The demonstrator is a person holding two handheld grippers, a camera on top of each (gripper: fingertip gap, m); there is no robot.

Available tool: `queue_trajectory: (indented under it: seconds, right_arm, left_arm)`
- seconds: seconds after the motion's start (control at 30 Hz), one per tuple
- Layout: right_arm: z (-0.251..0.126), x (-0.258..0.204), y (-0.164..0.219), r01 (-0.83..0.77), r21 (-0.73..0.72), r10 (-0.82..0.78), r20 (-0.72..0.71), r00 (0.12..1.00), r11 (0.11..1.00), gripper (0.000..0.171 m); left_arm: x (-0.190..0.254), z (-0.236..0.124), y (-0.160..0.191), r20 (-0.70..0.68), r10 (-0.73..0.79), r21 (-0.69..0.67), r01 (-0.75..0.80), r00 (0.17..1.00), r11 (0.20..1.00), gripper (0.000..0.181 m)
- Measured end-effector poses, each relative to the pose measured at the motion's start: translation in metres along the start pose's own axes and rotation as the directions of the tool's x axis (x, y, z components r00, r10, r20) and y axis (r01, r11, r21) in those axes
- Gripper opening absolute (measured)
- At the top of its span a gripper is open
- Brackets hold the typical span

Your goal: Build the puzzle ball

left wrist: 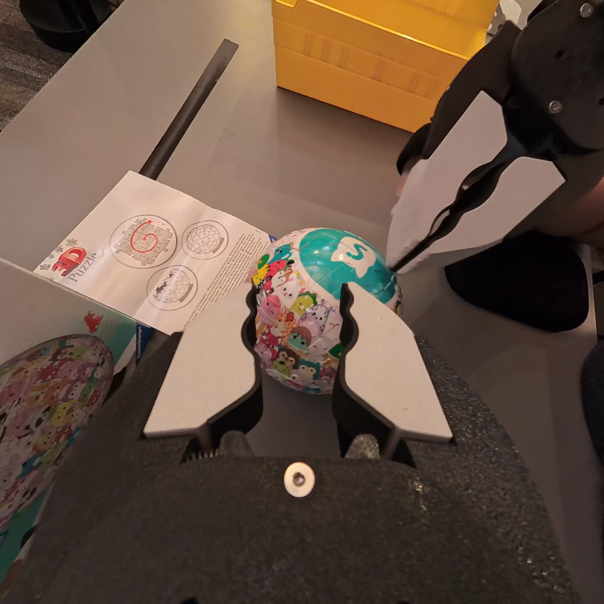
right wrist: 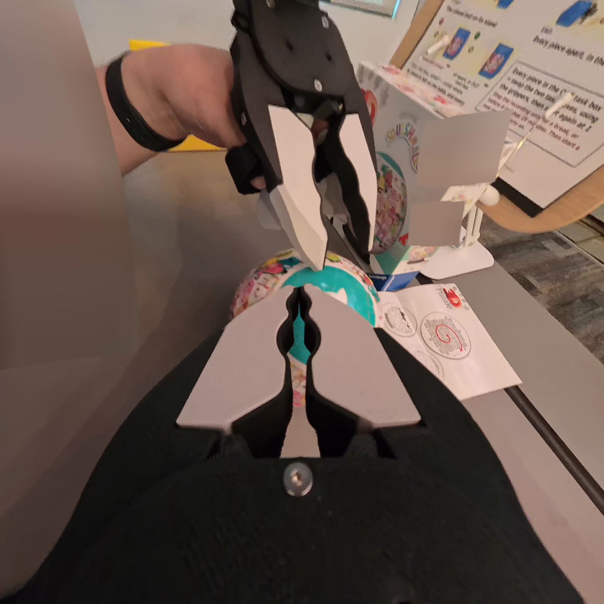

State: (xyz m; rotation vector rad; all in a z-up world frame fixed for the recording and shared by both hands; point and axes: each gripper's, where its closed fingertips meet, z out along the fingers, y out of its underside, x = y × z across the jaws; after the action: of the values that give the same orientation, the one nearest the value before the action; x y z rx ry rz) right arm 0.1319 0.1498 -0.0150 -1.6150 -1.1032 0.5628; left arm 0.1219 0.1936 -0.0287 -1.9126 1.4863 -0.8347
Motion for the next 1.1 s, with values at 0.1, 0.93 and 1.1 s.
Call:
queue_trajectory:
  seconds: [0.1,0.93,1.1]
  right_arm:
    - [0.009,-0.001,0.010,-0.010,-0.067,0.010,0.008,1.000,0.998,0.002]
    - [-0.150,0.035,-0.077,0.050,0.172,0.020,-0.378,0.925,0.984,0.001]
    - [-0.272,0.049,-0.225,0.247,0.109,-0.125,-0.632,0.765,0.963,0.028]
  left_arm:
    - [0.001,-0.002,0.003,-0.004,-0.012,0.008,0.012,1.000,1.000,0.048]
    - [0.040,-0.173,-0.019,0.300,-0.063,0.252,-0.015,0.952,0.968,0.050]
    - [0.077,-0.346,-0.093,0.643,-0.005,0.259,-0.211,0.766,0.942,0.077]
